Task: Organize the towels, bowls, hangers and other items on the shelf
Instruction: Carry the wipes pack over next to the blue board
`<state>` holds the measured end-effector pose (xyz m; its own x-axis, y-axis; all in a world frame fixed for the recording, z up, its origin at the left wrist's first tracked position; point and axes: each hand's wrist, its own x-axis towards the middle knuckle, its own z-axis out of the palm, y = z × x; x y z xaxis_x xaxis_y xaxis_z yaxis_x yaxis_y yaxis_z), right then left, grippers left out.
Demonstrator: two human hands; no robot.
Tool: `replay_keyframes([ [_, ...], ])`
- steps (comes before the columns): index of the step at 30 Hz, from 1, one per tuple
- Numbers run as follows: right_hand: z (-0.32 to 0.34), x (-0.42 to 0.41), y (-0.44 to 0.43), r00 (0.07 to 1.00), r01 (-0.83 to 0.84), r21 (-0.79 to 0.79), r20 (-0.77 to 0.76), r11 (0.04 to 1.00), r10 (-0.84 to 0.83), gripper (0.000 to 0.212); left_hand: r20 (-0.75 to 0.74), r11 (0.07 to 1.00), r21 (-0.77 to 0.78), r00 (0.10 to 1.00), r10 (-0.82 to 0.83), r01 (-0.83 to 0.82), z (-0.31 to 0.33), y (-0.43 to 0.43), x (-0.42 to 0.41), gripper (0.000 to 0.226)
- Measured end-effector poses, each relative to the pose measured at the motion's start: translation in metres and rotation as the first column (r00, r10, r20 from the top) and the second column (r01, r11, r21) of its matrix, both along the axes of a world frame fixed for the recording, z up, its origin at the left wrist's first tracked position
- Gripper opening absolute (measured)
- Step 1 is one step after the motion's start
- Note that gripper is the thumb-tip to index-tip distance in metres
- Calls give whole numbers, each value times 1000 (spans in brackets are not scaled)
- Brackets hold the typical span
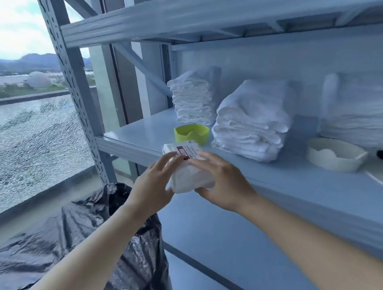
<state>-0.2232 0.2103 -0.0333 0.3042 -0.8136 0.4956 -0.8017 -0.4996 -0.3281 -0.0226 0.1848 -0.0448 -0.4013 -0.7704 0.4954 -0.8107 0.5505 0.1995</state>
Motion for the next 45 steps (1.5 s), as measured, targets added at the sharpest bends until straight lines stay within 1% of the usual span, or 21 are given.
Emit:
replay_keyframes([
  [2, 3, -18, 20, 999, 10, -16, 30, 1000, -10, 65, 8, 998, -53, 999, -34, 35, 3, 16, -15, 77],
  [4, 4, -38, 40, 997, 19, -22, 78, 1000, -18, 64, -12, 989, -108, 994, -104, 102, 8, 34, -32, 76],
  [7, 5, -73, 72, 988, 26, -41, 152, 999, -20, 64, 6, 956, -213, 979, -205, 202, 18, 61, -65, 77],
  [10, 12, -112, 104, 982, 61, -93, 185, 994, -43, 65, 10, 922, -279, 961, -276, 268, 31, 85, -105, 72],
  [13, 26, -160, 138, 976, 123, -148, 197, 981, -93, 66, 7, 881, -343, 939, -343, 325, 48, 103, -157, 72],
  [18, 49, -265, 207, 955, 263, -219, 196, 939, -222, 67, 11, 783, -418, 865, -502, 460, 69, 140, -276, 75],
  [21, 54, -337, 256, 924, 367, -266, 219, 892, -314, 66, -12, 742, -420, 814, -581, 523, 73, 172, -360, 75],
  [23, 57, -384, 288, 894, 436, -282, 244, 855, -375, 63, -77, 724, -391, 763, -642, 569, 73, 194, -418, 75],
  [25, 61, -432, 320, 862, 499, -277, 258, 822, -436, 59, -179, 709, -347, 699, -692, 613, 71, 217, -475, 76],
  [28, 67, -500, 365, 802, 596, -269, 249, 757, -543, 58, -245, 630, -337, 581, -776, 700, 73, 254, -555, 76],
  [30, 72, -538, 393, 768, 640, -283, 253, 714, -588, 58, -241, 564, -364, 510, -826, 742, 80, 275, -603, 71],
  [32, 77, -572, 414, 747, 665, -322, 255, 674, -614, 57, -211, 509, -380, 463, -861, 772, 87, 289, -644, 68],
  [34, 83, -602, 429, 731, 680, -348, 247, 645, -636, 56, -208, 485, -370, 438, -875, 793, 92, 297, -679, 65],
  [37, 91, -642, 441, 698, 707, -362, 221, 608, -681, 55, -253, 463, -331, 396, -883, 822, 99, 303, -724, 62],
  [40, 92, -676, 444, 672, 733, -328, 220, 595, -707, 54, -256, 435, -318, 366, -895, 842, 105, 303, -764, 63],
  [42, 92, -697, 442, 664, 741, -306, 211, 597, -717, 54, -234, 403, -305, 342, -910, 863, 107, 297, -787, 65],
  [45, 92, -729, 435, 640, 763, -290, 214, 577, -738, 54, -220, 338, -314, 278, -935, 887, 107, 284, -823, 65],
])
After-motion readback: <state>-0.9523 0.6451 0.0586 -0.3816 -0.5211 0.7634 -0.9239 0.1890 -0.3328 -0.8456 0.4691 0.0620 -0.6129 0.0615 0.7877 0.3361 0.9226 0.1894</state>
